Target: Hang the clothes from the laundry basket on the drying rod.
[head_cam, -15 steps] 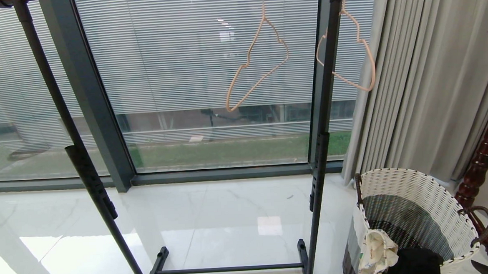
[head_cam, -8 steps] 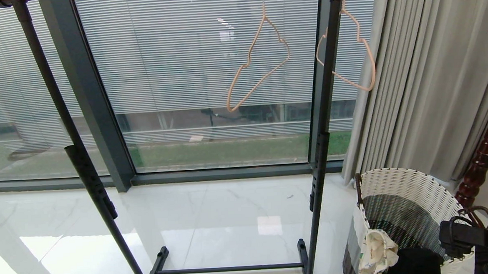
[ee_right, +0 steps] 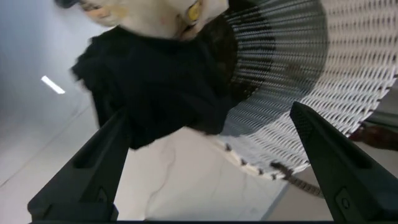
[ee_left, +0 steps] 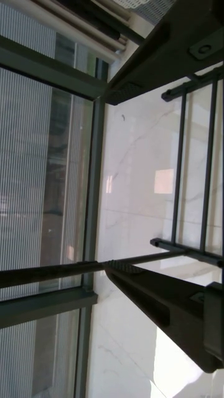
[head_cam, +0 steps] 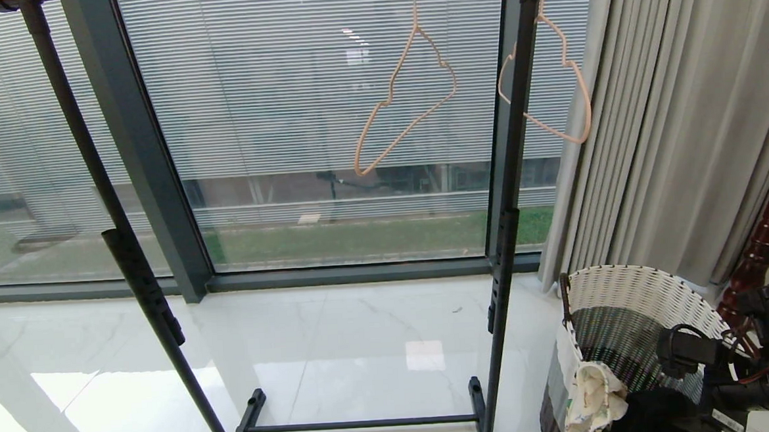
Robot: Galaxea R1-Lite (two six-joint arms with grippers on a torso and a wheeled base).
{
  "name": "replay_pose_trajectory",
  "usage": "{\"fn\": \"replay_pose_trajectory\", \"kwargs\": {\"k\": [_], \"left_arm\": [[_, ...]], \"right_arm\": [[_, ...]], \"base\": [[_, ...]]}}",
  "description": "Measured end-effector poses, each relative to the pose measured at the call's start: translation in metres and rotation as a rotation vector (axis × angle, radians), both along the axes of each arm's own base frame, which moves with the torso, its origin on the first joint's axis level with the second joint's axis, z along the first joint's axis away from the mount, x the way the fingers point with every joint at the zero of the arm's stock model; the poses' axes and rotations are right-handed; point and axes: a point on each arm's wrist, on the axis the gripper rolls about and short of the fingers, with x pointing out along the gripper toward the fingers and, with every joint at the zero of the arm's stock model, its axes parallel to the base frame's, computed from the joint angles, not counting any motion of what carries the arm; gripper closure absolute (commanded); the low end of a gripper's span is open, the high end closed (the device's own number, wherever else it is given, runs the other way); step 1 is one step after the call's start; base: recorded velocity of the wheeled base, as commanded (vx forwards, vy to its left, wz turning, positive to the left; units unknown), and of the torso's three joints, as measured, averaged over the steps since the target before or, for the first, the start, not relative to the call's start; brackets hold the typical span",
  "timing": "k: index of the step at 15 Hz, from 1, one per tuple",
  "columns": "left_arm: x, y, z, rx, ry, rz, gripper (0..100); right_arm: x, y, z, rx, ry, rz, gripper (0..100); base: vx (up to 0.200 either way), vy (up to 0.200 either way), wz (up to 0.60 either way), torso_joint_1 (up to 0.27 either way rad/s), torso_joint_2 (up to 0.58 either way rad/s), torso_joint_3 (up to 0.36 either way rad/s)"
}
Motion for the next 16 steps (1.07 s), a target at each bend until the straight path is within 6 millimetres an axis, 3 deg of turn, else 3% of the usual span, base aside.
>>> {"fn": "replay_pose_trajectory", "kwargs": {"k": [3, 4, 11, 14, 16], "left_arm": [[0.0, 0.0, 0.0, 0.0, 0.0, 0.0, 0], [0.0, 0.0, 0.0, 0.0, 0.0, 0.0, 0], [0.0, 0.0, 0.0, 0.001, 0.0, 0.0, 0], [0.0, 0.0, 0.0, 0.006, 0.0, -0.001, 0], [0.0, 0.0, 0.0, 0.006, 0.0, -0.001, 0]], "right_arm": [[0.015, -0.001, -0.016, -0.003, -0.041, -0.001, 0], [0.016, -0.001, -0.02, 0.0, -0.027, -0.003, 100], [0.009, 0.0, -0.029, 0.044, 0.024, -0.029, 100], [-0.007, 0.001, -0.021, 0.07, 0.018, -0.06, 100], [-0.02, 0.003, -0.002, 0.108, -0.042, -0.075, 100]], "base": [[0.0, 0.0, 0.0, 0.0, 0.0, 0.0], [0.0, 0.0, 0.0, 0.0, 0.0, 0.0], [0.0, 0.0, 0.0, 0.0, 0.0, 0.0], [0.0, 0.0, 0.0, 0.0, 0.0, 0.0], [0.0, 0.0, 0.0, 0.0, 0.0, 0.0]]}}
